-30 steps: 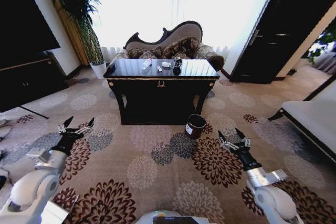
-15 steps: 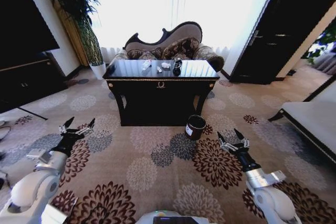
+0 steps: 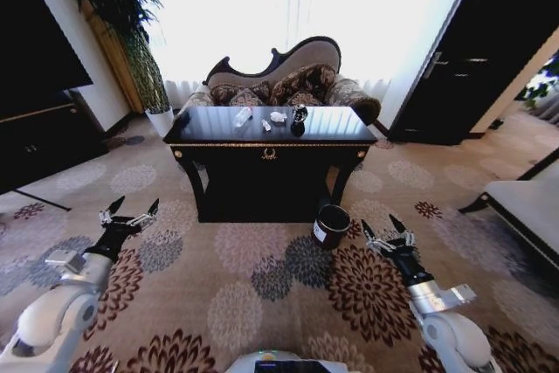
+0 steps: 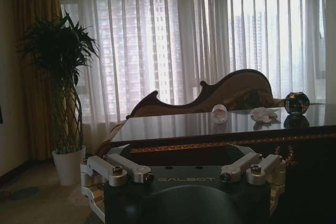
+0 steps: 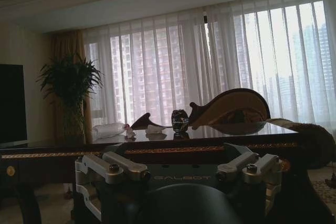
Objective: Move to the front of the table and place the trash on the table into the trash bin.
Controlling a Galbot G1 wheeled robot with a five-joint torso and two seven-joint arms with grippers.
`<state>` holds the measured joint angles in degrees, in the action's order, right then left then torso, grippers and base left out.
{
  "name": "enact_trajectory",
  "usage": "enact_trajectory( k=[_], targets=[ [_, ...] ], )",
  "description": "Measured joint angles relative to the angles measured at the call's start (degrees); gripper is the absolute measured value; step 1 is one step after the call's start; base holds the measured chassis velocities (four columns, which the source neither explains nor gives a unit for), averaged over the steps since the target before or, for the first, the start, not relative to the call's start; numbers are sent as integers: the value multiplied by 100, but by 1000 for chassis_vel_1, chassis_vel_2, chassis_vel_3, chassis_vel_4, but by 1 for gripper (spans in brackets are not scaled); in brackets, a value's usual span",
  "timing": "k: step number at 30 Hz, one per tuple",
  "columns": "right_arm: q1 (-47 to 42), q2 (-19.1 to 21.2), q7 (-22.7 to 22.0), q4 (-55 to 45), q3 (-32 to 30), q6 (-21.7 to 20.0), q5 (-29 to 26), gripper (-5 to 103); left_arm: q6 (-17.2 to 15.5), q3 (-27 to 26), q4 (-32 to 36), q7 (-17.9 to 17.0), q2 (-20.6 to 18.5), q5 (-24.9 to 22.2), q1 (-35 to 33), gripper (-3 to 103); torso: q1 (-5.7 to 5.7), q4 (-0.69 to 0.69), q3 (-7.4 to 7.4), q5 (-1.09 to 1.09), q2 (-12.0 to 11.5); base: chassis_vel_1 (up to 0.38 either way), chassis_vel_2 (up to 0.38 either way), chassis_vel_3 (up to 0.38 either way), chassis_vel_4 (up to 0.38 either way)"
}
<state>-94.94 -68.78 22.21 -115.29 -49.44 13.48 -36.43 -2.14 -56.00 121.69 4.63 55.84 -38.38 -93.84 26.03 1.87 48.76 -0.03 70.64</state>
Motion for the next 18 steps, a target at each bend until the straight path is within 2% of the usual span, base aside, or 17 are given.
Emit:
enact_trajectory(
  k=[18],
  targets=[
    [6,-18,37,-13,10,0,7,100,55,-24,9,31,30,-11,-52,100,-4,-1,-2,2,2,-254,251,254,-244]
  ],
)
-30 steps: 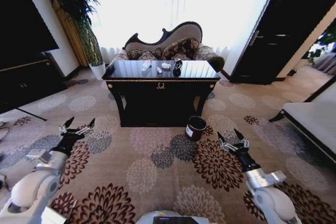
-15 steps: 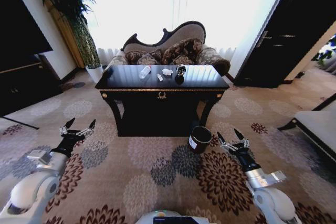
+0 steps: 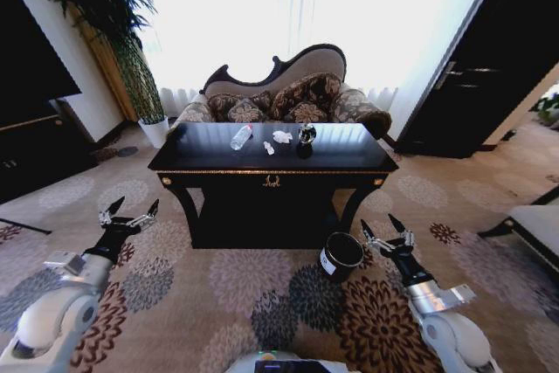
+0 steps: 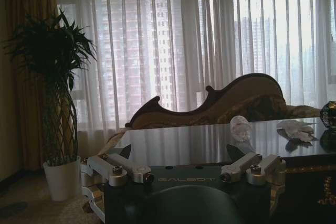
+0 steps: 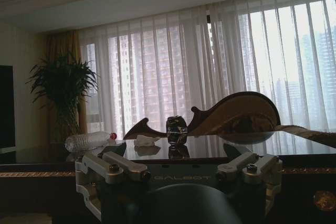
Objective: Move to the front of the table and place the trash on the table into the trash bin.
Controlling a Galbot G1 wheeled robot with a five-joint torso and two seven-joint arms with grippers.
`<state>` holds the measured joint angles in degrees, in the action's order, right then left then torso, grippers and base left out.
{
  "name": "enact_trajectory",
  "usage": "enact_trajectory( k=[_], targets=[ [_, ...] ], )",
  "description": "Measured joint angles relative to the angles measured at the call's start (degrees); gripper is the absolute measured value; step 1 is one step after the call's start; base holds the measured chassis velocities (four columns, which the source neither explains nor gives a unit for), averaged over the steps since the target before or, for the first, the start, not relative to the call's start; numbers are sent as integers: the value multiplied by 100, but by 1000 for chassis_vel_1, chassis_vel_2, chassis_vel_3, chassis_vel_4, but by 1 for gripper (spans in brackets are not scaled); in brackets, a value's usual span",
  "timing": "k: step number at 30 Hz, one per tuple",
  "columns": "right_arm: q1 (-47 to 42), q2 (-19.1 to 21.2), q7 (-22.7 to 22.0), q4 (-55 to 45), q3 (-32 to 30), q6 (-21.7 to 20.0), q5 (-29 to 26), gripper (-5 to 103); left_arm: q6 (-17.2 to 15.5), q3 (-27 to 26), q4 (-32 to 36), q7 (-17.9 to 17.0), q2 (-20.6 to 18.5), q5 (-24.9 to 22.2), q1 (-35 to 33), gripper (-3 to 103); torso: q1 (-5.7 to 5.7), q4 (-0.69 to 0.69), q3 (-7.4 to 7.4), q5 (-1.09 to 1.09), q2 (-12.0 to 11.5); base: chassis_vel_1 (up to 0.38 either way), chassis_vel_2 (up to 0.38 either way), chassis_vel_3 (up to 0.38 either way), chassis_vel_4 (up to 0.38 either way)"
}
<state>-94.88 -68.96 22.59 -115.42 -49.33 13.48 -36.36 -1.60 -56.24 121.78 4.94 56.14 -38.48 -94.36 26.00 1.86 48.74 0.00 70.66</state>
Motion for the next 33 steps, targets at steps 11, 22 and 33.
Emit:
enact_trajectory(
  k=[11,22,33],
  targets=[
    [-23,-10,34,-16,-3,8,9,100,17,0,-8,17,-14,-10,0,100,1,0,1,-1,0,-262,252,259,-267],
    [-19,-27,37,-20,33,73,-94,100,28,21,-12,15,-20,-13,-5,100,5,1,2,-2,-1,-240,245,239,-242],
    [-38,-73,35,-6,44,128,-106,100,-107,279,-141,73,-347,-108,189,100,-7,-1,-2,-1,2,-37,41,40,-31]
  ],
)
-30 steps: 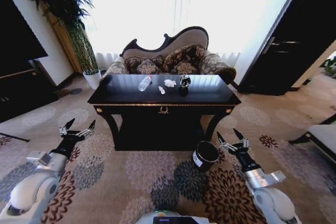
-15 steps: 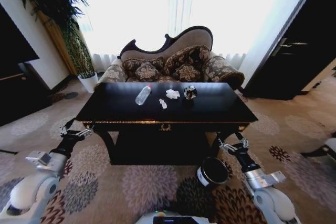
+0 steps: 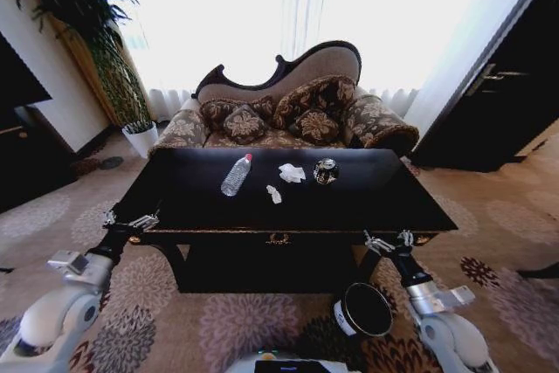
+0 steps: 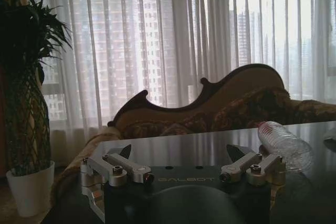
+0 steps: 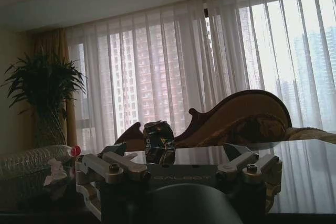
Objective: Move to the front of the table and place the trash on the table into the trash bin.
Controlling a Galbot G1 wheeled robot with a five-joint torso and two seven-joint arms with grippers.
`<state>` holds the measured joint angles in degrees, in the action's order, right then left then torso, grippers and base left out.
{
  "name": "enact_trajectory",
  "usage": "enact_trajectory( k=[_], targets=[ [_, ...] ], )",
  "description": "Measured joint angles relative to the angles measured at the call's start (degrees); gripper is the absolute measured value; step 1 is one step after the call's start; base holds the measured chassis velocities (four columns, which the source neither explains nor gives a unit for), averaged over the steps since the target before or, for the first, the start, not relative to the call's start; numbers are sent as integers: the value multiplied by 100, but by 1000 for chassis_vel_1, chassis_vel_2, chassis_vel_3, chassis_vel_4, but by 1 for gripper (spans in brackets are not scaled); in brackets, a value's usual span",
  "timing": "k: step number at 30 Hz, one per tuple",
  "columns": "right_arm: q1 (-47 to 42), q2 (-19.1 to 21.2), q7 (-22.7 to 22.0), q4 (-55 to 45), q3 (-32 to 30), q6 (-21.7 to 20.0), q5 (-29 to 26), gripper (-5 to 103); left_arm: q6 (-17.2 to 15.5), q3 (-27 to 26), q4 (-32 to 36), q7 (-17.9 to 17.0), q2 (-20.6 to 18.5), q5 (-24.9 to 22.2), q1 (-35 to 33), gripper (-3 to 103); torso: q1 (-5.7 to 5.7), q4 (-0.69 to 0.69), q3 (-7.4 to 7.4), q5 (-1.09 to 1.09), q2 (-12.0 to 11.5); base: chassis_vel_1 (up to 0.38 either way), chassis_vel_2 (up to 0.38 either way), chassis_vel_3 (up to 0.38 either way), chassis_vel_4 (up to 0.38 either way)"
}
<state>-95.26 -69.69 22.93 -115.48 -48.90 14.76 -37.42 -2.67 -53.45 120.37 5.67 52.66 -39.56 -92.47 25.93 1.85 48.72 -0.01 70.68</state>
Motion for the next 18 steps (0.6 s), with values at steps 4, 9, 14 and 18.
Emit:
enact_trajectory(
  k=[4,9,14,18],
  targets=[
    [-46,-41,7,10,-23,44,-9,100,-177,329,-140,60,-403,-306,407,100,2,2,1,1,0,0,0,0,0],
    [-36,-61,9,14,-14,44,-14,100,-329,803,-264,56,-770,-453,841,100,11,1,4,0,-4,0,0,0,0],
    [-45,-93,11,2,-26,44,-15,100,-397,1543,-502,32,-1072,-493,1368,100,9,1,3,0,-4,0,0,0,0],
    [-31,-92,12,-3,-29,40,-15,100,-443,2128,-620,2,-1182,-491,1876,100,7,1,2,-3,-3,0,0,0,0]
  ],
)
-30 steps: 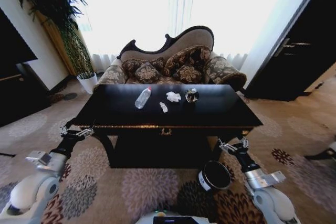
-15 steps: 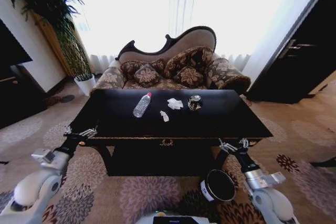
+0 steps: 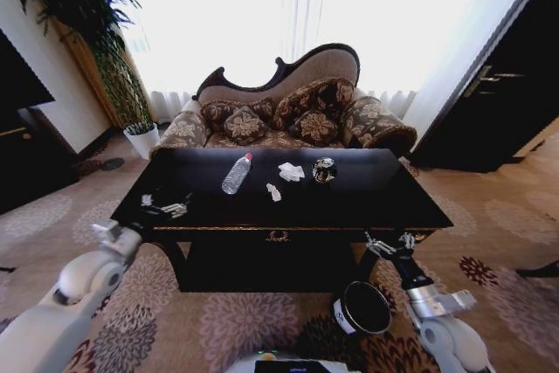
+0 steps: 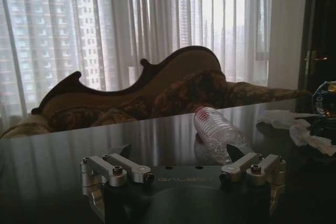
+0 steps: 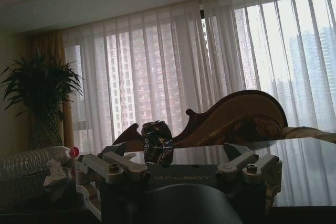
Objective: Move to the front of the table and place the trash on the table into the trash bin.
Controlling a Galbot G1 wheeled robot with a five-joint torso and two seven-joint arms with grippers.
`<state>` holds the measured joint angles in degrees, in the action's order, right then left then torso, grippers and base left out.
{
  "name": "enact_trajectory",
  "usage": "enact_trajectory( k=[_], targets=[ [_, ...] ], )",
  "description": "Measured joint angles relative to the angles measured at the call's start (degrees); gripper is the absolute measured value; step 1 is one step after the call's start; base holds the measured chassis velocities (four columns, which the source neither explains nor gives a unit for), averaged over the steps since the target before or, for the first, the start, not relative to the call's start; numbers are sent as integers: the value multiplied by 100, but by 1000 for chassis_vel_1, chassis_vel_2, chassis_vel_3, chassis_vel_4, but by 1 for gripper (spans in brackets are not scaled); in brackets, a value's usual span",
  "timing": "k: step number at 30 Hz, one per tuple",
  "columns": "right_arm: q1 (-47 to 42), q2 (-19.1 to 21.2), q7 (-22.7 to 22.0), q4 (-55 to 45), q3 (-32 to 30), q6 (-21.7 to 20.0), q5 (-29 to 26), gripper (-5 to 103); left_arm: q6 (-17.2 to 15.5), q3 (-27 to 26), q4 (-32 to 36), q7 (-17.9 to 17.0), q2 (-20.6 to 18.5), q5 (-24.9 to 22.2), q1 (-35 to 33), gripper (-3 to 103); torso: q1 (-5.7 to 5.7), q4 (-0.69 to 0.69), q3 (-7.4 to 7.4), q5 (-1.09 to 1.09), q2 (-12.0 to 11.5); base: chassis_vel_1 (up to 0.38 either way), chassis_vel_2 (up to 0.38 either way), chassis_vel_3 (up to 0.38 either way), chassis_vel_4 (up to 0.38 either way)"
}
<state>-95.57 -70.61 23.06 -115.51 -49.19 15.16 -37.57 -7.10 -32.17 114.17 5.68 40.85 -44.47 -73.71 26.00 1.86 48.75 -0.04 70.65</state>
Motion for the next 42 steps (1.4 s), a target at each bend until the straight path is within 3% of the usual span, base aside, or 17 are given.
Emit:
enact_trajectory(
  k=[3,17,42],
  targets=[
    [25,-1,0,-2,-1,-18,-1,100,-70,588,-19,-47,-114,0,595,100,2,0,1,3,-1,0,0,0,0],
    [-19,-60,14,-26,-82,-35,-76,100,-83,1528,-391,-47,-188,19,1495,100,1,0,1,4,0,0,0,0,0],
    [-204,-53,-26,-402,-313,-324,-406,100,166,2724,-1773,220,547,100,2796,100,1,0,0,2,0,0,0,0,0]
  ],
)
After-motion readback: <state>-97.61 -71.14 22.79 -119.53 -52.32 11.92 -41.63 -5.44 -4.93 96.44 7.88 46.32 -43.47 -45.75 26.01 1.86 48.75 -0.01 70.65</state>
